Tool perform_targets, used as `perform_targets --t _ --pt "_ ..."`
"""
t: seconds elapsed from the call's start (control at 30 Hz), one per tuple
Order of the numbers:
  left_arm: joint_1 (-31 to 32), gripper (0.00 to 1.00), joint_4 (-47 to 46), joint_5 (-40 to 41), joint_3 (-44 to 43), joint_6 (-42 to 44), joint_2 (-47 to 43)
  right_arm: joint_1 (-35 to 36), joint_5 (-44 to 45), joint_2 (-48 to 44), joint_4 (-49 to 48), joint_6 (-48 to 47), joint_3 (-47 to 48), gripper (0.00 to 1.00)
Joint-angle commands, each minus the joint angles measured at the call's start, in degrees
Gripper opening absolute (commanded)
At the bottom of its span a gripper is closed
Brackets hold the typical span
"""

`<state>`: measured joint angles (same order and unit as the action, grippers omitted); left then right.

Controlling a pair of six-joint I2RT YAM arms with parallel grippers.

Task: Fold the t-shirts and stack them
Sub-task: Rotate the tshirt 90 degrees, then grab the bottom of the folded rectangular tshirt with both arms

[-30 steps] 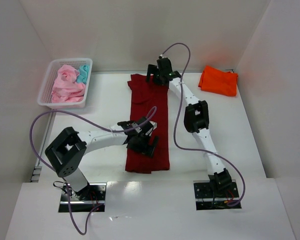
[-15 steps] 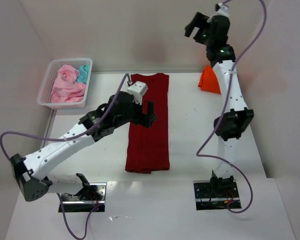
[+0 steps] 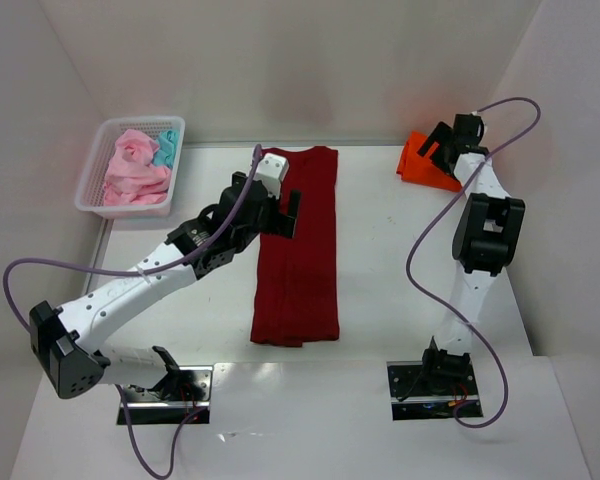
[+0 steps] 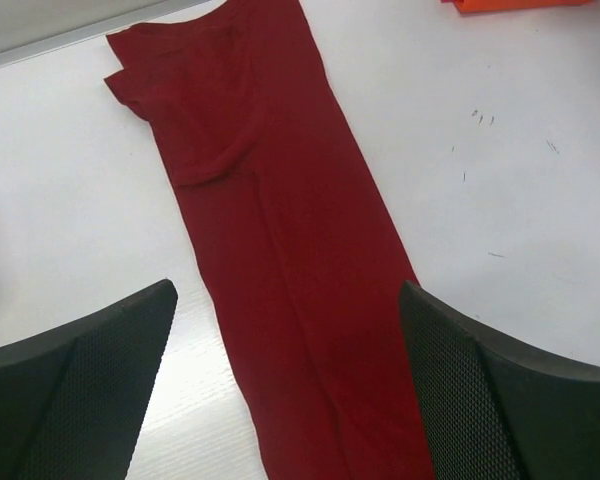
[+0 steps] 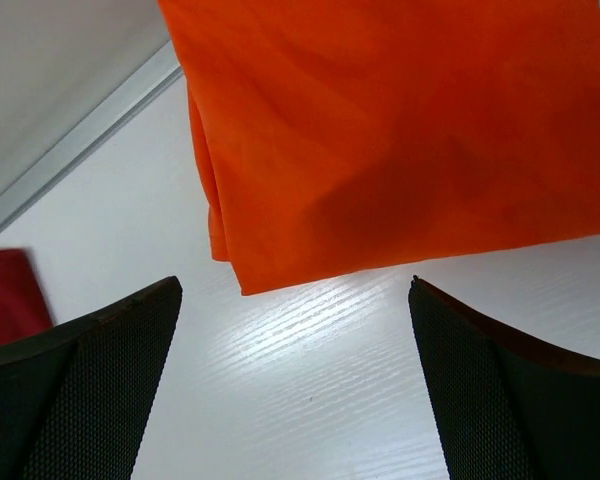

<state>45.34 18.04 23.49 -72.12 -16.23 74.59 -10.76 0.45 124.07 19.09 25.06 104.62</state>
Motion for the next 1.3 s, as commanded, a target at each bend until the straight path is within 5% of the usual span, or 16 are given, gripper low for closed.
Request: perform_targets --t 0.0,0.4,0.9,1.27 --pt "-1.1 0.99 -4.2 0.2 0.2 0.1 -2.0 1.4 6.3 -1.0 -1.7 0.9 1.6 1.0" --pt "-4.9 0.99 -2.6 -1.9 1.9 -3.4 -2.5 1.9 29.0 1.1 0.5 3.6 0.2 1.0" --pt "-7.5 0.99 -1.5 -10.3 3.7 -2.8 -3.0 1.9 32.3 14.3 6.6 3.1 10.1 1.0" --pt "-8.6 0.99 -1.0 -11.5 3.7 -3.5 -1.3 -0.5 38.0 12.7 7.4 4.2 9.2 1.0"
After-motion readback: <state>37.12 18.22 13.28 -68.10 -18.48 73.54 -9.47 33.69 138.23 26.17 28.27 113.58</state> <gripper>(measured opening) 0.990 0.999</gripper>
